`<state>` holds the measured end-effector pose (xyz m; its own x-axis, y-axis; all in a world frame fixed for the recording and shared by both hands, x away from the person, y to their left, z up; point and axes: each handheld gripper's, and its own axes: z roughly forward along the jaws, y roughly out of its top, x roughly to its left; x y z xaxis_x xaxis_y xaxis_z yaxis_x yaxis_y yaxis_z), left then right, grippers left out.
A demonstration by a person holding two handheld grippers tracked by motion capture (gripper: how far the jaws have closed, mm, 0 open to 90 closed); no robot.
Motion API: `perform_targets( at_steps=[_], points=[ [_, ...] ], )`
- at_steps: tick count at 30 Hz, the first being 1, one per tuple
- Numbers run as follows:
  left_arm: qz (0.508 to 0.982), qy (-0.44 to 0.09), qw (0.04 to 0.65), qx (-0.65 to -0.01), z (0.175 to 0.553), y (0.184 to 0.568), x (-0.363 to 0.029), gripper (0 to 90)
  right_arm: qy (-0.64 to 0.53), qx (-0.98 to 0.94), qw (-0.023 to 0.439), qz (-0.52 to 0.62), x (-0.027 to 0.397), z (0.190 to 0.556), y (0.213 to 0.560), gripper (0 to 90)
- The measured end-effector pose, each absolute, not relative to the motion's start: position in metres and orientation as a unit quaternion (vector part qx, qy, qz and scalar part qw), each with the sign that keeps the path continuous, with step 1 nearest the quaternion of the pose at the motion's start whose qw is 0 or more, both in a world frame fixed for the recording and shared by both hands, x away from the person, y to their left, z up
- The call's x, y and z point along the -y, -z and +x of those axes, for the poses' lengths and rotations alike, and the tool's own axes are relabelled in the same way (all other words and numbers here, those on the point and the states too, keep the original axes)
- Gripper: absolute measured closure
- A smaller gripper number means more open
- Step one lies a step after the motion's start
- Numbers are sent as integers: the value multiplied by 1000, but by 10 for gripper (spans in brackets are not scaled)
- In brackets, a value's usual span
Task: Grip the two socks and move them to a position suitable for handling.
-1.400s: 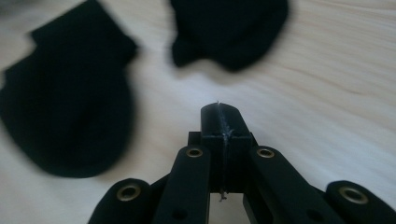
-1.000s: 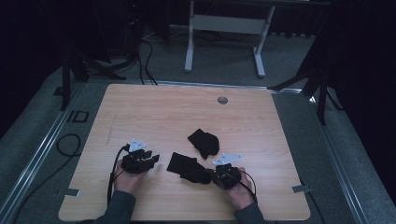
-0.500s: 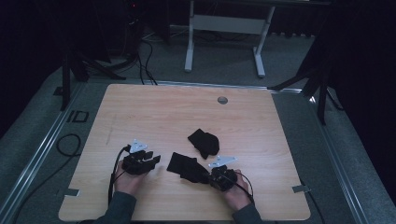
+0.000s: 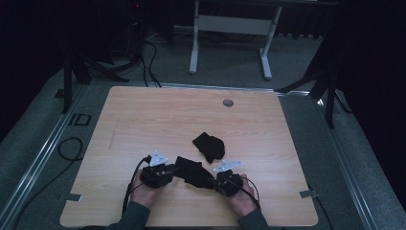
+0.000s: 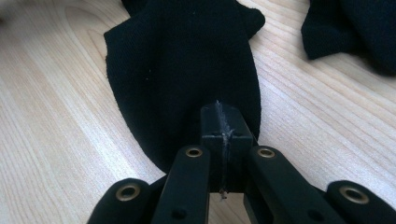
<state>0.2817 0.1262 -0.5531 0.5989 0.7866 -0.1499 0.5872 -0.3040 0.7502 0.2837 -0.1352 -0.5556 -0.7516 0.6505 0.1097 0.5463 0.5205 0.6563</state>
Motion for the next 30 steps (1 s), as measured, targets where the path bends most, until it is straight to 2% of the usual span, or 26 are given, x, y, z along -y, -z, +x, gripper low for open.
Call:
perform_targets(
  at_steps=[7, 19, 30],
  points=[
    [812, -118, 389, -420, 282, 565, -105, 890, -348, -869, 74, 343, 135, 284, 556, 894],
    [808, -115, 382, -434, 284, 563, -119, 895, -347, -870, 61, 344, 139, 285, 555, 894],
    [810, -120, 361, -446, 286, 559, -142, 887, -322, -875, 75, 354, 165, 276, 551, 891]
  ],
)
